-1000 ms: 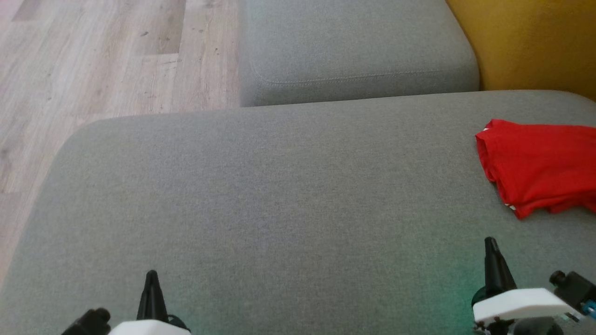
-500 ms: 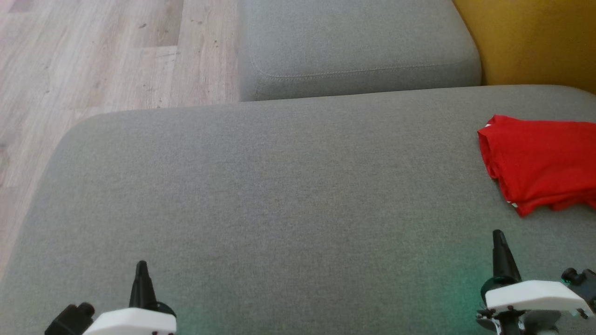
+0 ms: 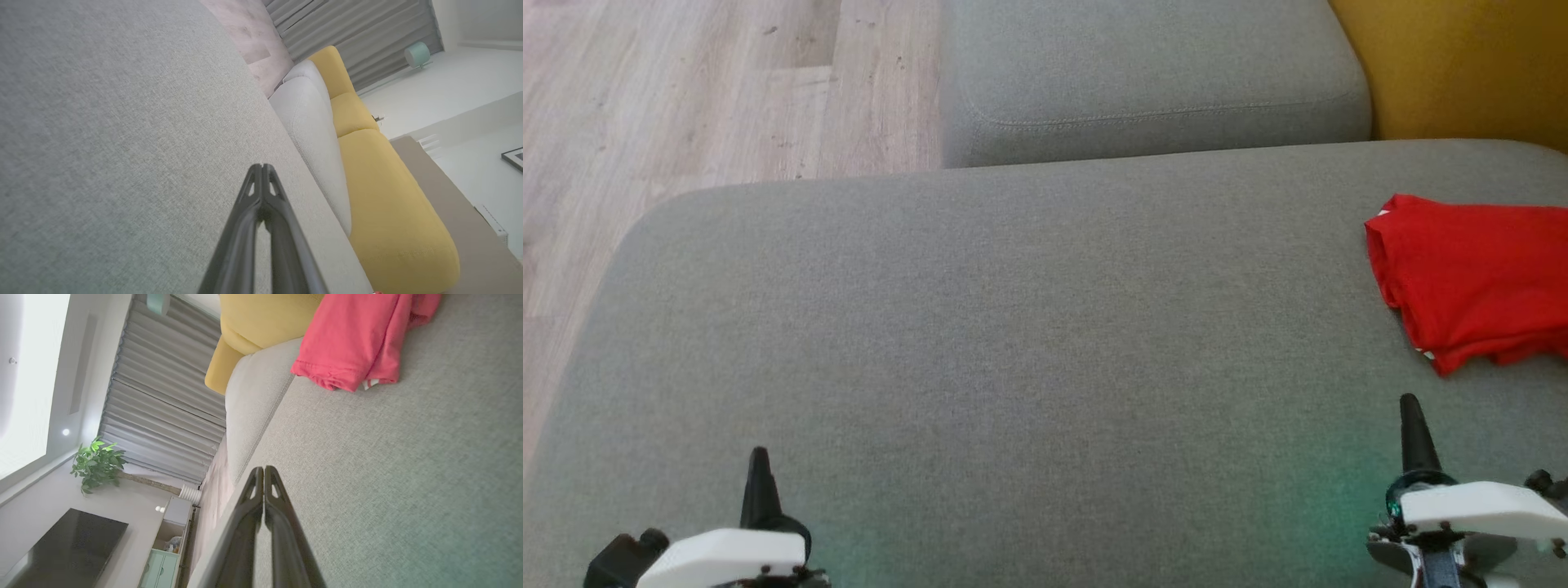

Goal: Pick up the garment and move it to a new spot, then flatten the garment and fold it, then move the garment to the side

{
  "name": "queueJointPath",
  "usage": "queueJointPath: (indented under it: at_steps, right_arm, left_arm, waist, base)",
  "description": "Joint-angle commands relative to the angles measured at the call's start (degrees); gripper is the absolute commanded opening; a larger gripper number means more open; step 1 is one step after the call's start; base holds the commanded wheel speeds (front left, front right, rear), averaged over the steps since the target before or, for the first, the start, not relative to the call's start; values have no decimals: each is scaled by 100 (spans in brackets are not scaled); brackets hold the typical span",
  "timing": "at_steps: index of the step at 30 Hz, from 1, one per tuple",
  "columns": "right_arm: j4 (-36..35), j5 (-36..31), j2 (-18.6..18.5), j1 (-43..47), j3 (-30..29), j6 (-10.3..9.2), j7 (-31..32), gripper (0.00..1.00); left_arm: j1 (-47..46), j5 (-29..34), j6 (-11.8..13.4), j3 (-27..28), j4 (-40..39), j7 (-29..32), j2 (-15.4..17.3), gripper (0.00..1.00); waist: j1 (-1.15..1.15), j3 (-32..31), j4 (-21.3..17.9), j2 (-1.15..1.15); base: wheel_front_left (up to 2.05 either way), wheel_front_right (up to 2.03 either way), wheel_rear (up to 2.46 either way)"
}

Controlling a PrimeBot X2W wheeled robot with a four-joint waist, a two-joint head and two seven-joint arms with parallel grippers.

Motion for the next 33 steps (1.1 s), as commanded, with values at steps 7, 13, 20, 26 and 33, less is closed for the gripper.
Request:
queueJointPath:
  at_steps: [7, 13, 20, 26, 33]
  right_arm:
    - [-248, 529, -29, -423, -12, 29, 133, 0]
    - [-272, 942, -30, -482, -69, 31, 233, 0]
    - [-299, 1422, -31, -549, -134, 33, 349, 0]
    - [-322, 1836, -31, -607, -190, 35, 450, 0]
    - [-349, 2318, -32, -675, -256, 37, 567, 0]
  left_arm:
    - [-419, -491, -118, 269, -201, 126, 12, 0]
    - [-487, -882, -188, 364, -202, 227, 10, 0]
    - [-566, -1336, -269, 473, -204, 343, 9, 0]
    - [-635, -1727, -339, 568, -205, 444, 8, 0]
    - [-715, -2183, -420, 678, -207, 561, 6, 0]
  waist:
    - [0, 46, 3, 0]
    - [0, 89, 6, 0]
    - [0, 139, 9, 0]
    - [0, 182, 12, 0]
    - [0, 232, 15, 0]
  base:
    - [0, 0, 0]
    - [0, 0, 0]
    - [0, 0, 0]
    - [0, 0, 0]
    - [0, 0, 0]
